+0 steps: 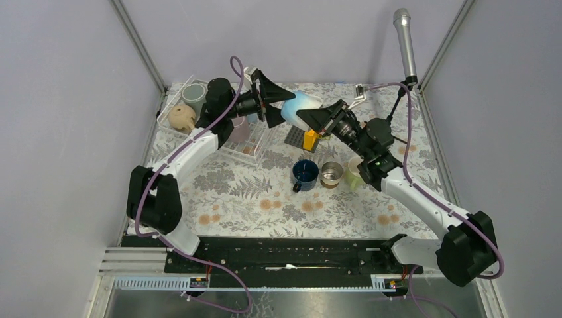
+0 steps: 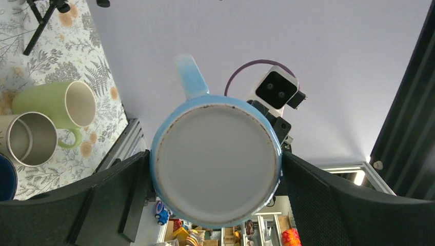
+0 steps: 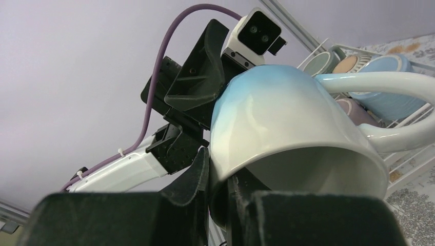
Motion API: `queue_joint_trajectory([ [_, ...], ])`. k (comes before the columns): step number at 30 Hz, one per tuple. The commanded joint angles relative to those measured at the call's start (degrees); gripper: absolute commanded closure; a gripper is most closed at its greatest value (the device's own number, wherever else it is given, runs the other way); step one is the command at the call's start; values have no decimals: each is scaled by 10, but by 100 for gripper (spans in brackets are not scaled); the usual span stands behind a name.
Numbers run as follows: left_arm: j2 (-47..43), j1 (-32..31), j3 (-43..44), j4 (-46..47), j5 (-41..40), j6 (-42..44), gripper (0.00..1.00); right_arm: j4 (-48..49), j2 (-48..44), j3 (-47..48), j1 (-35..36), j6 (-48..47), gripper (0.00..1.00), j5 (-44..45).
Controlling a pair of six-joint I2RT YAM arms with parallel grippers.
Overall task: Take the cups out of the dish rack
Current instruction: Place the cup at the center of the board.
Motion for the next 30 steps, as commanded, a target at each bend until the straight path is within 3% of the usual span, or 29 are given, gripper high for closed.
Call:
queue_joint_trajectory([
  [1, -40, 20, 11, 87, 7, -23, 1, 12, -45, 4, -8, -36, 100, 48],
  [10, -48, 29, 26, -13, -2, 66, 1, -145, -106, 33, -8, -73, 100, 96],
  [16, -58, 29, 72, -184, -37, 211, 1, -424, -141, 131, -8, -121, 100, 164],
  [20, -63, 27, 73, -218, -56, 261, 1, -601, -146, 199, -8, -148, 100, 214],
  [30, -79, 8, 111, -343, -101, 379, 1, -842, -161, 218, -8, -154, 100, 318],
])
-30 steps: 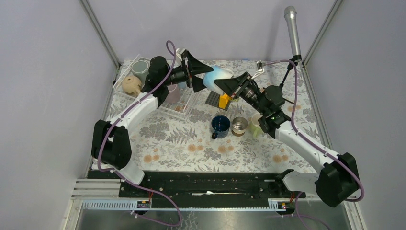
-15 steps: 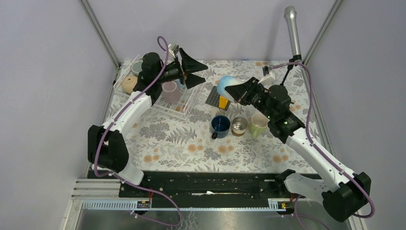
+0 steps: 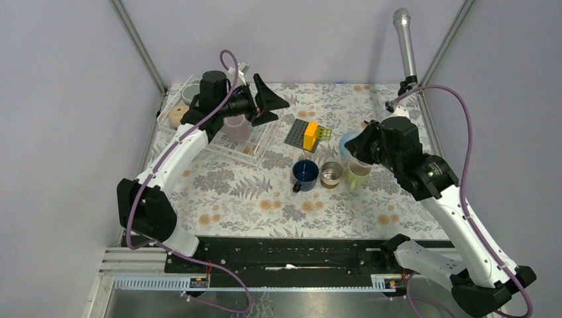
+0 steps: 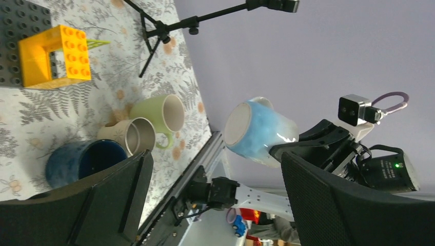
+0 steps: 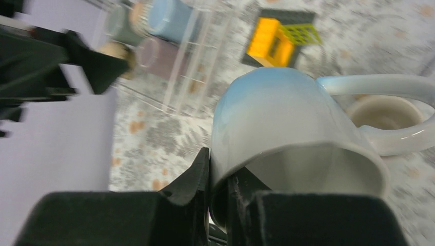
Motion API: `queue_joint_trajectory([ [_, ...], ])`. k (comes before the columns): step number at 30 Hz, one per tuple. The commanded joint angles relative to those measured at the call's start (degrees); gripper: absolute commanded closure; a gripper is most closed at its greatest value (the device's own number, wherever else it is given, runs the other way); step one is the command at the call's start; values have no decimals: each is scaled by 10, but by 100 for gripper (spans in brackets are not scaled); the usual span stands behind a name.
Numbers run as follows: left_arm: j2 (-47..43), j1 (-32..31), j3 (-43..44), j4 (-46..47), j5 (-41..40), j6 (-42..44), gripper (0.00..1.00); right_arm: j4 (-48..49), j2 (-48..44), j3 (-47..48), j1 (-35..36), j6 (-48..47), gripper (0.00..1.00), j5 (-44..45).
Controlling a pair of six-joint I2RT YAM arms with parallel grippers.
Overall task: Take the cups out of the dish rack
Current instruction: Place the cup at the center of the board.
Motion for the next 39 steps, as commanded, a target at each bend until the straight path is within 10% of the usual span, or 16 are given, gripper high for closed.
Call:
queue_joint_trajectory([
  [1, -36, -15, 53, -62, -34, 90, 1, -95, -15, 9, -2, -12, 100, 82],
  [16, -42, -65, 79, -163, -71, 186, 1, -160, -28, -122, -46, 67, 100, 210],
  [39, -31, -89, 84, -182, -77, 209, 1, 80, 78, -247, -291, 42, 100, 2],
])
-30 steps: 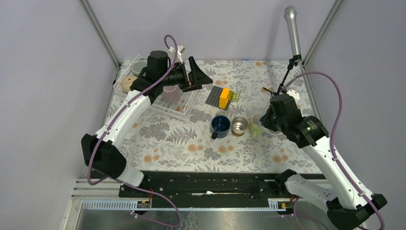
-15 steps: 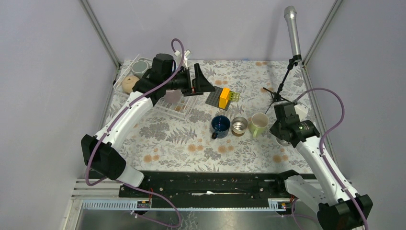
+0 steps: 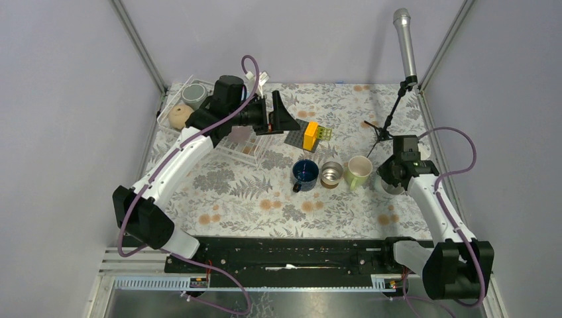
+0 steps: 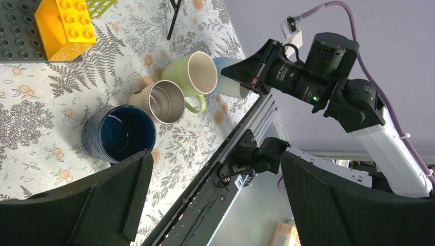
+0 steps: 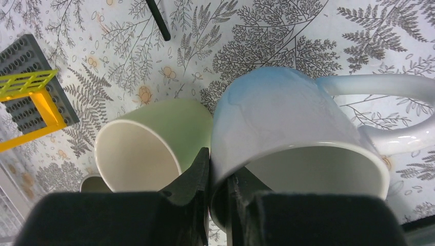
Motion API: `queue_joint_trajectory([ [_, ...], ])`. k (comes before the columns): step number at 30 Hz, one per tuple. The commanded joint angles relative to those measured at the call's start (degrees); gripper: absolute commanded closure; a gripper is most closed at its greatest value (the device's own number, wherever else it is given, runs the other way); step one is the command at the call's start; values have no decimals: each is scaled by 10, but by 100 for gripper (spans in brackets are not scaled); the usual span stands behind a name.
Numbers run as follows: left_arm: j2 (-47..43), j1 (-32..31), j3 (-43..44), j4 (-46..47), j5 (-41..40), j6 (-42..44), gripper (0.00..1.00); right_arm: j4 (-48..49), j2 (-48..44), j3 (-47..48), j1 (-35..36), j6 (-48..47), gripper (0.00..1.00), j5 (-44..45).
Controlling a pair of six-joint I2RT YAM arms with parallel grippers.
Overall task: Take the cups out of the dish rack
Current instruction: Place the cup at the center of the board.
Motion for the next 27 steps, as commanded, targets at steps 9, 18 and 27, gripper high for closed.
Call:
queue_joint_trajectory([
  [9, -1, -7, 29, 10, -11, 16, 1, 78, 54, 16, -34, 3, 100, -39],
  [18, 1, -7, 26, 10, -13, 17, 1, 94, 78, 13, -37, 13, 100, -43],
  [27, -2, -7, 22, 10, -17, 19, 1, 96, 103, 25, -37, 16, 91, -42],
])
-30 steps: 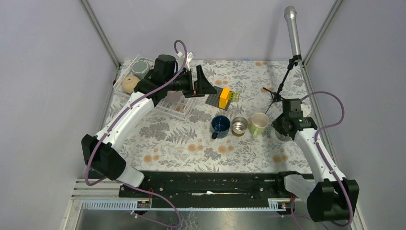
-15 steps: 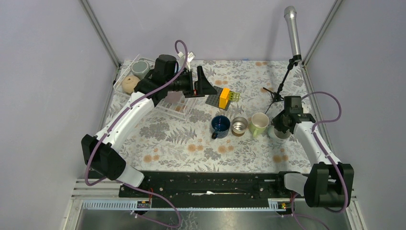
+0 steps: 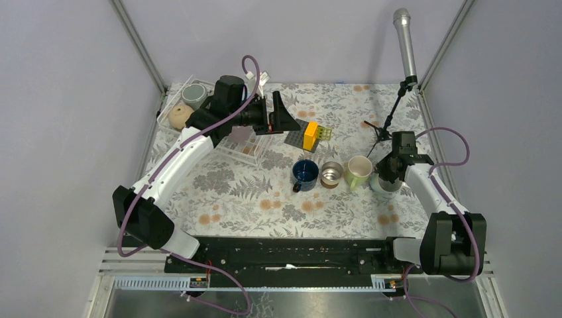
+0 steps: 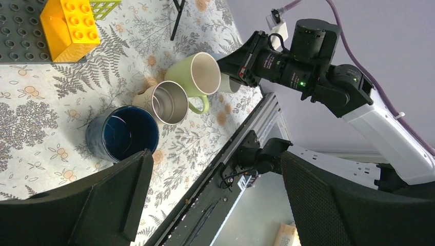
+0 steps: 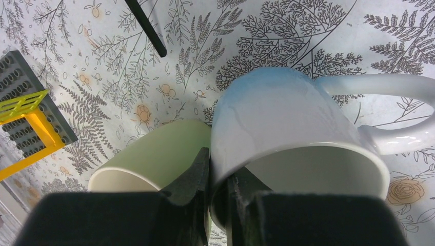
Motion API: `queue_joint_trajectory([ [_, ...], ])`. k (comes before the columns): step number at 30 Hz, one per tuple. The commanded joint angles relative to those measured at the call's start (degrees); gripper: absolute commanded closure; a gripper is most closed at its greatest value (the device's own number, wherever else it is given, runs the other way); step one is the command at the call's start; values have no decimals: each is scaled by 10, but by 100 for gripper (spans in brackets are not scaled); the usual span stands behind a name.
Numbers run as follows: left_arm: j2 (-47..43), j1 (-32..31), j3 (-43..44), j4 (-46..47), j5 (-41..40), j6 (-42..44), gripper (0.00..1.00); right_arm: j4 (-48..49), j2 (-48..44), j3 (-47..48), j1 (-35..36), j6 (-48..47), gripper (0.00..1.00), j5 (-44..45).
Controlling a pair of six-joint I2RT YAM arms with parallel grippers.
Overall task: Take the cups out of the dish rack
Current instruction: Place the cup at the center of the board.
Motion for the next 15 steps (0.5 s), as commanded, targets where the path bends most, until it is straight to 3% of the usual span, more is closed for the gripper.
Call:
queue_joint_trajectory([
  [1, -2, -3, 18, 17, -8, 13, 1, 25, 3, 27, -2, 6, 88, -3],
  [6, -3, -3, 17, 16, -9, 13, 1, 25, 3, 35, -2, 5, 74, -6],
  [15, -3, -3, 15, 16, -11, 16, 1, 8, -8, 56, -2, 3, 62, 0],
])
